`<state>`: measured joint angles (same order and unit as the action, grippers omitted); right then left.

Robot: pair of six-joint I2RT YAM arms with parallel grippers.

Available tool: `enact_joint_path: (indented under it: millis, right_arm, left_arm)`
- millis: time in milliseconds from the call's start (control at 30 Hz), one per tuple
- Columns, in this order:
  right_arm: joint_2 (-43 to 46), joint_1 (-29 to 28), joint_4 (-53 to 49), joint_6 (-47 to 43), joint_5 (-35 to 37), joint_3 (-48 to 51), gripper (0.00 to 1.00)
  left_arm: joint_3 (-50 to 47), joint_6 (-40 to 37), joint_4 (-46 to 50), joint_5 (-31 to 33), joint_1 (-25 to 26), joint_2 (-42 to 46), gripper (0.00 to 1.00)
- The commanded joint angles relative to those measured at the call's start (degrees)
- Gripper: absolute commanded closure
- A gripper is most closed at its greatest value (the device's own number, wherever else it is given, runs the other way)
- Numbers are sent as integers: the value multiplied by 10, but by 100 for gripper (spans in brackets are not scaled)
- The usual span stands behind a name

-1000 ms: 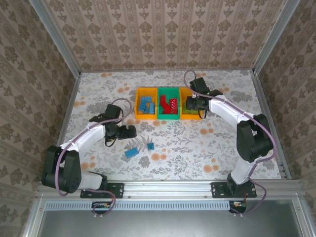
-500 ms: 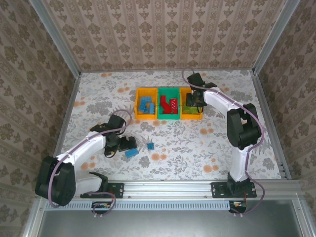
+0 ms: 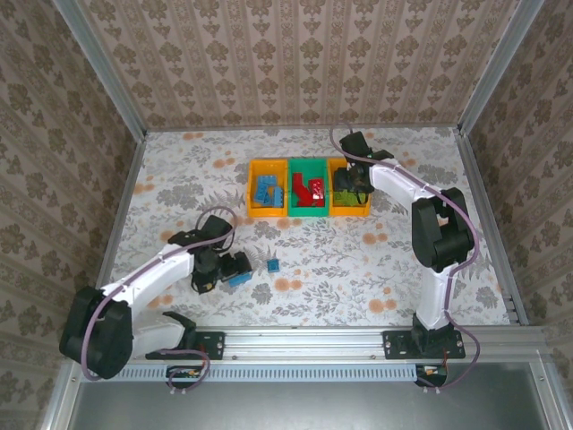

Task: Sort the legos into containers by color

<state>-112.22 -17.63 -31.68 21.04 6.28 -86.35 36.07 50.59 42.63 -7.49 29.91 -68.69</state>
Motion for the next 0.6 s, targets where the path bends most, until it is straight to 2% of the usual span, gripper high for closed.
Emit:
enact_joint_path:
  millis: [0, 267, 567]
  right_arm:
    - [20, 3, 6, 11, -16, 20, 37]
    - [36, 3, 46, 15, -30, 44, 36]
    - [32, 3, 51, 8, -26, 51, 35]
  left_arm:
    - [22, 47, 8, 2, 14, -21, 0]
    - [46, 79, -4, 7, 38, -70, 0]
    - [49, 90, -9, 19, 42, -100, 1]
